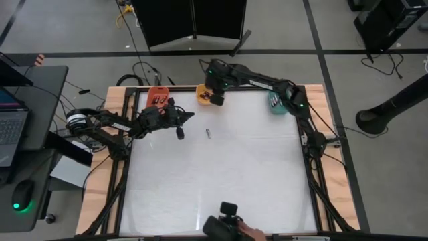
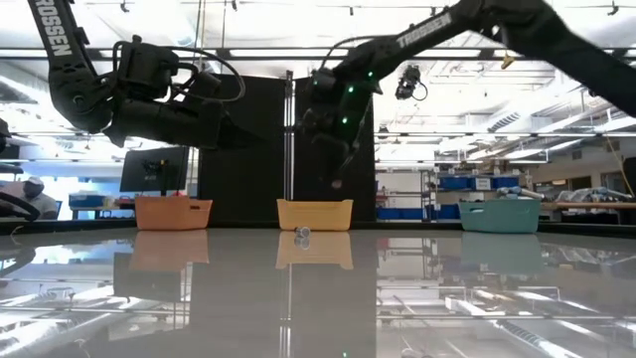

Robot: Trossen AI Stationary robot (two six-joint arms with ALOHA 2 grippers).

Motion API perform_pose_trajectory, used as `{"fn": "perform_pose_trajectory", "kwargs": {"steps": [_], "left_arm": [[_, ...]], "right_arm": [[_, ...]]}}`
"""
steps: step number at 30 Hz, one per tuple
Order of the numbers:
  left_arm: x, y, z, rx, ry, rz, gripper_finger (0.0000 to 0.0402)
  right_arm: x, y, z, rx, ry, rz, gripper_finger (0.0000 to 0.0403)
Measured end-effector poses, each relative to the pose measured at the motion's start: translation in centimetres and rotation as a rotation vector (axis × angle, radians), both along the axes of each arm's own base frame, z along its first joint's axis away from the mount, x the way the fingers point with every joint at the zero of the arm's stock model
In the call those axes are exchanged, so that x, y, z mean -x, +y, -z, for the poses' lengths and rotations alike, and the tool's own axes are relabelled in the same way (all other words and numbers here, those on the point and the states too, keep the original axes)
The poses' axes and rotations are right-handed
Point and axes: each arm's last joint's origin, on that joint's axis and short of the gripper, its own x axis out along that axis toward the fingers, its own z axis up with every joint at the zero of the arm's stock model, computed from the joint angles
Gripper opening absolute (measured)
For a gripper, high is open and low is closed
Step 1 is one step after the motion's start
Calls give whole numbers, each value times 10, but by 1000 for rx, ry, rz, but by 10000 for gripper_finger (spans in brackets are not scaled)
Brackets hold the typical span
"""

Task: Sort batteries
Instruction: Put the gold battery into the yellow bin

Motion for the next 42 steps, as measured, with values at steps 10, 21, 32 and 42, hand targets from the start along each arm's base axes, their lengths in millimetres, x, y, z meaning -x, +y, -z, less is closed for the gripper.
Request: {"fn": "perform_pose_trajectory", "kwargs": {"steps": [10,21,32,42], "left_arm": [[0,0,0,1,0,6,6],[0,0,0,3,1,7,6],[0,0,0,7,0,10,6],[0,0,0,8,0,10,6]], "right_arm": [[-5,-28,44,-72,88,-14,62],[6,-42,53,-134,77,-1,73],[6,-45,54,-142,60,1,85],[4,-44,54,-131,49,5,109]]}}
